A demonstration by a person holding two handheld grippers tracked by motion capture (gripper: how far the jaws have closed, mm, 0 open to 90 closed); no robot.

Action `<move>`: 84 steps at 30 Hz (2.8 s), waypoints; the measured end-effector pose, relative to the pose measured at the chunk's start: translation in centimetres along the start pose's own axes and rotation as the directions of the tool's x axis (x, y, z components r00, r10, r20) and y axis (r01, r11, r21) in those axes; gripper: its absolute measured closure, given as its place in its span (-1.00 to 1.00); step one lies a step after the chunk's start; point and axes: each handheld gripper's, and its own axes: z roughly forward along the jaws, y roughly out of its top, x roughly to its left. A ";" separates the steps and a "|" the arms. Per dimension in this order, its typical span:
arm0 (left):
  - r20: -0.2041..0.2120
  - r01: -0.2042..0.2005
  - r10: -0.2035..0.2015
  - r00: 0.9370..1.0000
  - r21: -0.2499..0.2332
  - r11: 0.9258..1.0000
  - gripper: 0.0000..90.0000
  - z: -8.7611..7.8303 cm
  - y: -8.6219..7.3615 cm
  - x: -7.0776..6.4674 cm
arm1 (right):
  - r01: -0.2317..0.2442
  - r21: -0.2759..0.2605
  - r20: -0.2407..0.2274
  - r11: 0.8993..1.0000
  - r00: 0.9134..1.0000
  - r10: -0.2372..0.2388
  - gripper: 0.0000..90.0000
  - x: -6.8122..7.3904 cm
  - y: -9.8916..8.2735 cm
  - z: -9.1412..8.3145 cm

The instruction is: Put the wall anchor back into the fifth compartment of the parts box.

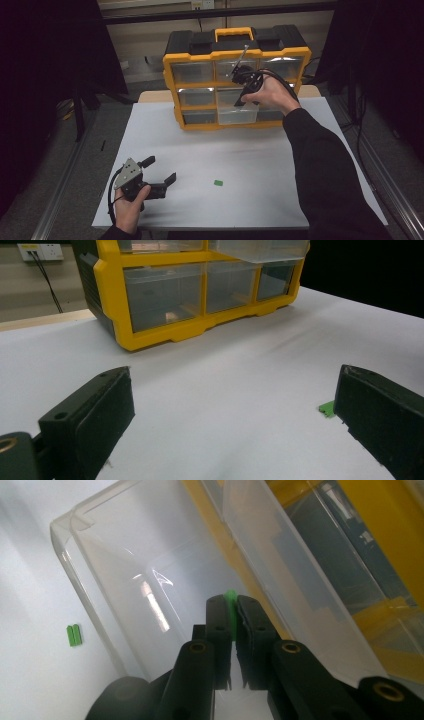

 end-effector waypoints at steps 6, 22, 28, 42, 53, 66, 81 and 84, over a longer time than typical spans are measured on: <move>0.003 0.000 0.000 1.000 0.001 1.000 -0.94 0.0 0.0 0.0 | 0.000 0.000 0.014 1.000 1.000 0.000 0.79 0.1 0.1 0.0; 0.001 -0.002 0.002 1.000 0.004 1.000 -0.94 0.0 0.0 0.0 | -0.014 -0.157 0.001 0.988 1.000 0.015 0.43 0.4 -0.6 -2.6; -0.001 -0.006 0.006 1.000 0.003 1.000 -0.94 0.0 0.0 0.0 | -0.017 -0.238 -0.016 0.971 1.000 0.014 0.22 0.8 -1.0 -3.8; 0.001 -0.003 0.003 1.000 0.006 1.000 -0.94 0.1 0.0 -0.1 | 0.027 -0.307 -0.016 0.951 0.999 -0.033 -0.70 2.4 -2.5 -4.2; 0.001 -0.007 0.007 1.000 0.009 1.000 -0.94 0.1 0.0 -0.1 | 0.092 -0.360 -0.010 0.928 0.995 -0.103 -0.92 4.4 -3.9 -4.3; -0.003 -0.012 0.012 1.000 0.009 1.000 -0.94 0.1 0.0 -0.1 | 0.118 -0.403 -0.023 0.908 0.990 -0.139 -0.92 6.6 -5.4 -3.1; -0.002 -0.011 0.011 1.000 0.010 1.000 -0.94 0.1 0.0 -0.1 | 0.165 -0.382 -0.037 0.910 0.980 -0.193 -0.90 9.5 -6.4 -0.5; -0.002 -0.010 0.010 1.000 0.009 1.000 -0.94 0.1 0.0 -0.1 | 0.167 -0.372 -0.052 0.913 0.978 -0.201 -0.89 9.7 -6.4 0.6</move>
